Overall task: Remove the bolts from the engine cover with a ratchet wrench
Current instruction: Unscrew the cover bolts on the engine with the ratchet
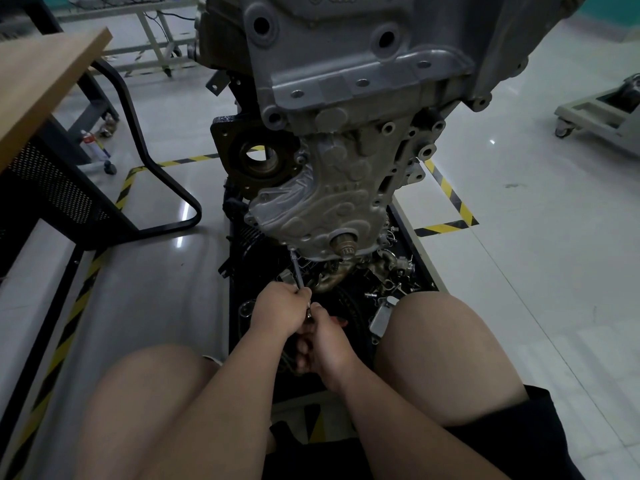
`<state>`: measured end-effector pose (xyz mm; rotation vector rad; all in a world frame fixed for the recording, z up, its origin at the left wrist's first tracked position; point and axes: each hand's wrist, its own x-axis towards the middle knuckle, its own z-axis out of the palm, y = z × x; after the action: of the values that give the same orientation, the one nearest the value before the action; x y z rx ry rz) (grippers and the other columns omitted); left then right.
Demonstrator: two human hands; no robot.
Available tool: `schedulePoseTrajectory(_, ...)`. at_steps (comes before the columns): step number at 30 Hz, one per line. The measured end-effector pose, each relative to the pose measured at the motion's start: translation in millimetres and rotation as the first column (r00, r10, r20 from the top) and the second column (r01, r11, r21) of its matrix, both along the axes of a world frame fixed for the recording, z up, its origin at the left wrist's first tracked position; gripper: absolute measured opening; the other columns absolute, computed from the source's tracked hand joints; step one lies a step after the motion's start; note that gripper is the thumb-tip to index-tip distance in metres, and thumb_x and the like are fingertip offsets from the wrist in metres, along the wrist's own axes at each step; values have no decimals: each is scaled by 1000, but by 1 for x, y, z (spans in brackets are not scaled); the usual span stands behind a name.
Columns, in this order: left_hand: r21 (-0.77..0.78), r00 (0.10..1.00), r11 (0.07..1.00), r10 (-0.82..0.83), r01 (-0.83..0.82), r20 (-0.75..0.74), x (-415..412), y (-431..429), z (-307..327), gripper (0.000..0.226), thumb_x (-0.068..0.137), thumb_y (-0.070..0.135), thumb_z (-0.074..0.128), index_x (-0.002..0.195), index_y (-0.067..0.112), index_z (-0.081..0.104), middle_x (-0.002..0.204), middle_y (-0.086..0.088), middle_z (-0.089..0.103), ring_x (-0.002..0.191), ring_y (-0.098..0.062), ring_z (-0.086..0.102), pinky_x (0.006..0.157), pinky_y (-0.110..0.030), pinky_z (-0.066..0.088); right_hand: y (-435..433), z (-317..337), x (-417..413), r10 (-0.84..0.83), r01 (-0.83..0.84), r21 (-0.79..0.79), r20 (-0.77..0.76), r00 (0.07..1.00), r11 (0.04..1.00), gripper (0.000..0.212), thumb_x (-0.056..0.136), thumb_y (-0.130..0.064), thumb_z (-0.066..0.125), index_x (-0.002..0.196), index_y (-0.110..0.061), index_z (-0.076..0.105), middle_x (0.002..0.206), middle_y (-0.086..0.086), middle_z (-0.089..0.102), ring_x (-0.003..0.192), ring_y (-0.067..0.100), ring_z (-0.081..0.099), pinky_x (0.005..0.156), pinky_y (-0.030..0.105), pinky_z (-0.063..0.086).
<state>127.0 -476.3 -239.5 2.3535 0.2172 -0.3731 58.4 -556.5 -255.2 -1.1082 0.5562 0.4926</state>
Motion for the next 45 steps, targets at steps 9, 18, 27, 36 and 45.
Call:
schedulePoseTrajectory(9,-35,1000,999,6,-6,12,0,-1,0,36,89,28,62,63,4,69,38,8,52,37,2,49,34,-11,30,-2,-5,-6,14,66,-375,206,978,925,42,101,-41,42,71,-14,52,51,-5,47,46,10,44,53,28,42)
schedulePoseTrajectory(18,-24,1000,1000,-1,1,-12,0,-3,1,36,88,29,62,58,11,67,40,7,53,37,-2,48,34,-12,29,-9,-11,-5,22,146,-507,312,950,849,42,95,-34,58,57,-23,44,40,-13,46,39,1,40,43,17,32)
schedulePoseTrajectory(27,-136,991,990,10,-28,-135,-3,-2,2,37,92,40,56,66,17,68,50,4,64,47,-11,59,46,-20,34,3,-4,0,-153,152,186,-13,988,971,56,104,-49,28,115,-5,60,51,0,39,45,15,33,49,25,30)
schedulePoseTrajectory(36,-47,999,999,27,-28,-19,-4,-1,-4,36,89,35,59,65,10,68,46,5,61,38,-2,54,42,-18,34,6,0,-2,-123,158,396,-112,986,905,66,100,-59,22,69,-13,58,47,-1,30,43,14,28,52,28,28)
schedulePoseTrajectory(45,-5,1000,1000,17,-17,23,-4,1,-5,38,87,35,62,65,5,67,50,-3,61,35,-3,48,33,-13,31,4,3,-2,-55,69,263,-59,997,962,62,100,-61,23,90,-9,55,49,0,33,43,15,31,51,26,30)
